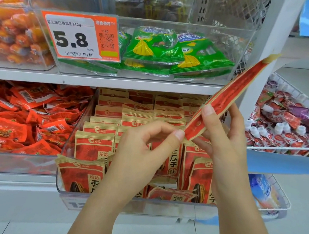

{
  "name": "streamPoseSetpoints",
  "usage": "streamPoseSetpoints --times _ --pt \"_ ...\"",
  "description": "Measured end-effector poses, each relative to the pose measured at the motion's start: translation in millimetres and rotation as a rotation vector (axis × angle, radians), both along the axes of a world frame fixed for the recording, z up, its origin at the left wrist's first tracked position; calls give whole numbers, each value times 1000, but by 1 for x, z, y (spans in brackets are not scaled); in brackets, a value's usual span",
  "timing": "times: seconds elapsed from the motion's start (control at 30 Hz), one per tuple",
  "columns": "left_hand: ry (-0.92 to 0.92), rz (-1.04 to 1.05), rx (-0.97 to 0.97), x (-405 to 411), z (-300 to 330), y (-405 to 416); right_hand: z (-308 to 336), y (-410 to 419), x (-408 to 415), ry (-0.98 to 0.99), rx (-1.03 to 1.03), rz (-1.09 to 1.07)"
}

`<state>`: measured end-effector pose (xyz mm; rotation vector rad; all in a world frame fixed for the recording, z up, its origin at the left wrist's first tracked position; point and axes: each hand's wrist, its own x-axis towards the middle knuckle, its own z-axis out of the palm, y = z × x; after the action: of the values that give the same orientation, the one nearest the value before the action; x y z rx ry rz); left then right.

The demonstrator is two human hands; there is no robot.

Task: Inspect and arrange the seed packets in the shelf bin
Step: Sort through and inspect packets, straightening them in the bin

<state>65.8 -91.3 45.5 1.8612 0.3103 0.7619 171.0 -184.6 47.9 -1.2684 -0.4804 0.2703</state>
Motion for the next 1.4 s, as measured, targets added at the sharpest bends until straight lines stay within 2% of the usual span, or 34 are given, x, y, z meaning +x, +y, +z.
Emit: streamPoseSetpoints --times 0.17,0.5,0.83,0.93,1.1,1.4 --pt "-22 110 196 1 -6 1 -1 1 3 -7 -19 -14" --pt "-57 147 219 3 -9 5 -5 1 3 -37 -66 32" --pt "56 -15 97 -1 -2 -3 -1 -3 7 -75 5 41" --pt "-34 46 39 -1 2 -6 2 -10 7 -154 -62 162" --pt "-359 261 -235 6 9 1 1 -13 3 -269 -189 405" --pt "-433 354 -345 5 16 4 -1 -10 1 -281 -282 519"
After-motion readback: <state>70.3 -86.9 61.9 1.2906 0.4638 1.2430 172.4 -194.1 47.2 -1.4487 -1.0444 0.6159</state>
